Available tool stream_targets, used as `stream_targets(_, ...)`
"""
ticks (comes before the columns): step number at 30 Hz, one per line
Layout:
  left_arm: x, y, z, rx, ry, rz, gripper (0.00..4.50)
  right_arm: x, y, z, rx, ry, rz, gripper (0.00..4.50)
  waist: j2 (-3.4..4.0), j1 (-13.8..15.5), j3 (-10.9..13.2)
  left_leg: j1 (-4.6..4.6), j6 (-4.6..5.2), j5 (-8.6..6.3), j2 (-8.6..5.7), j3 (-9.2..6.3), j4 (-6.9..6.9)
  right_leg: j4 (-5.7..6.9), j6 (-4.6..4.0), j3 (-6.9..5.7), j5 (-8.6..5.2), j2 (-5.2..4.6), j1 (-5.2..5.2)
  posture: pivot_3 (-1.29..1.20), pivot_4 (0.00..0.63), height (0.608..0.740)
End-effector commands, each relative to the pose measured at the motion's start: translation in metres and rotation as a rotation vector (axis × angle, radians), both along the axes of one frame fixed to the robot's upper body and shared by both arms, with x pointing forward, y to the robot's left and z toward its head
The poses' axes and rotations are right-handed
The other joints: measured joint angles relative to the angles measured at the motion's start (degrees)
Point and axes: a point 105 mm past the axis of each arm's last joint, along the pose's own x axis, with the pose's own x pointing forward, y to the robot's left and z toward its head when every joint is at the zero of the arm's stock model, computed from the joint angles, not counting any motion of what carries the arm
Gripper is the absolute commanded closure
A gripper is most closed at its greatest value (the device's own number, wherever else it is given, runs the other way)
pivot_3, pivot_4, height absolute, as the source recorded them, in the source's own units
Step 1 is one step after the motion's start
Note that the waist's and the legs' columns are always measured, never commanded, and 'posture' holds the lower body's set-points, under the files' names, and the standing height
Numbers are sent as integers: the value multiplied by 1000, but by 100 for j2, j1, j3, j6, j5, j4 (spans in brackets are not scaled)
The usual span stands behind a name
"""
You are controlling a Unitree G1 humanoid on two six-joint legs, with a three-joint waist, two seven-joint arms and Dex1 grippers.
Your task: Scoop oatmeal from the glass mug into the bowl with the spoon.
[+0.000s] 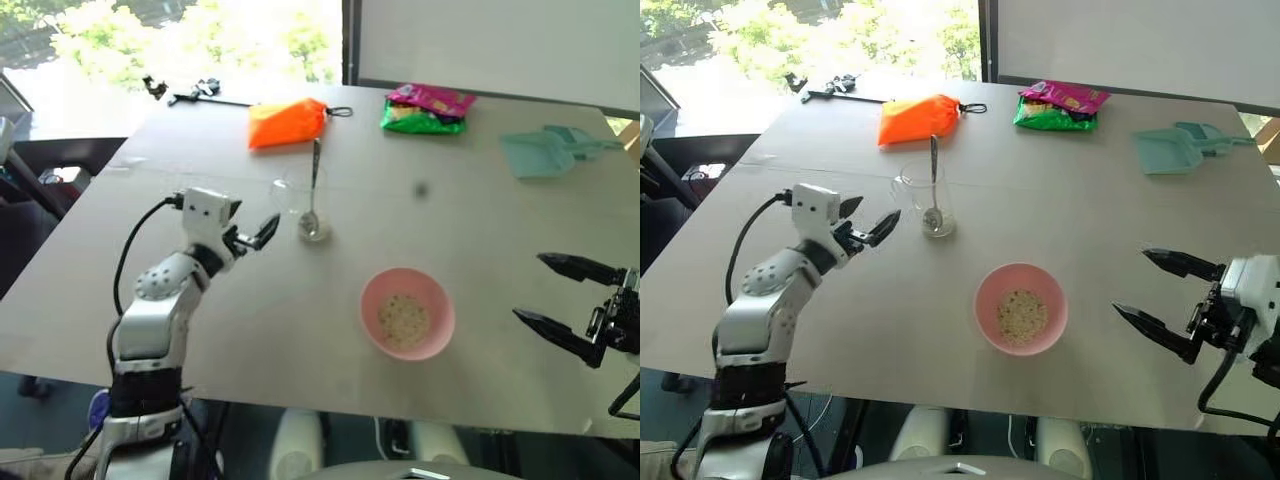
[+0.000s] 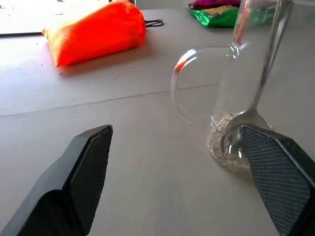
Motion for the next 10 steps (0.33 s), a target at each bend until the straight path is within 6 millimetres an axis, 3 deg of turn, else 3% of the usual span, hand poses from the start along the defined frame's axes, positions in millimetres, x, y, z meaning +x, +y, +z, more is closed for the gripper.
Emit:
stream_targets(1,-40,-15,10,-19,17,-198,237,10,-34,-9,-92,14,-149,0,5,-23,-2,2,0,-1,1,3,-1,-1,0,5,-1,0,-1,0,150,740)
stream_targets(5,-73,-22,-5,-5,133,-314,237,30,-54,-16,-142,6,-212,0,13,-19,-3,11,2,-2,3,3,-4,2,9,7,-11,2,-1,0,150,740)
stream_targets(10,-86,-20,-5,-18,154,-316,237,49,-57,-12,-134,-2,-219,0,34,-14,-6,34,4,-2,3,9,-6,4,-4,24,-25,4,9,0,150,740)
